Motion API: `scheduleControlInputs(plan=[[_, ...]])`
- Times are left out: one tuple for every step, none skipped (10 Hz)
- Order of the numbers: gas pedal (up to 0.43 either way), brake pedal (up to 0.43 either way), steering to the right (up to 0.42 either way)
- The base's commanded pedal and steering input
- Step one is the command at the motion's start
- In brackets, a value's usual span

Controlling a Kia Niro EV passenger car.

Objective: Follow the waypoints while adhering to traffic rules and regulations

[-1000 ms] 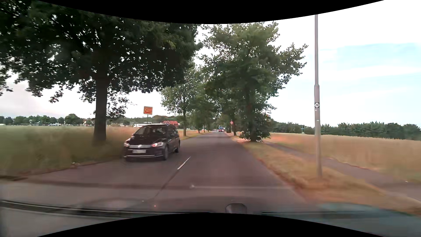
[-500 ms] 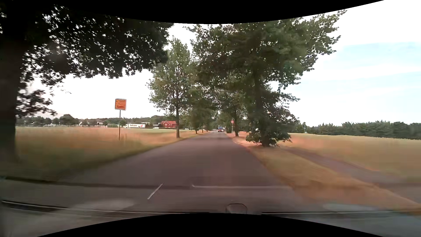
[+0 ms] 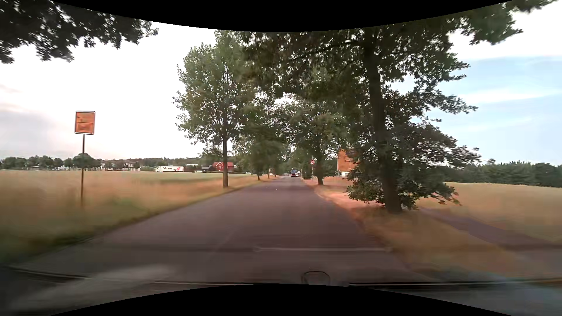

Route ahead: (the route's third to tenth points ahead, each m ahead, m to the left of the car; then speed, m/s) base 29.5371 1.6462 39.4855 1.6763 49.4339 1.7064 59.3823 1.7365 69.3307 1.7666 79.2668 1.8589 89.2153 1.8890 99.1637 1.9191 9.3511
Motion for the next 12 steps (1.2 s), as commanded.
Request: scheduleControlInputs(plan=[[0.15, 0.0, -0.001], [0.15, 0.0, -0.001], [0.15, 0.0, -0.001], [0.15, 0.0, -0.001], [0.15, 0.0, -0.001], [0.15, 0.0, -0.001], [0.15, 0.0, -0.001], [0.15, 0.0, 0.0], [0.15, 0.0, 0.0], [0.15, 0.0, -0.002], [0.15, 0.0, -0.003], [0.15, 0.0, -0.003]])
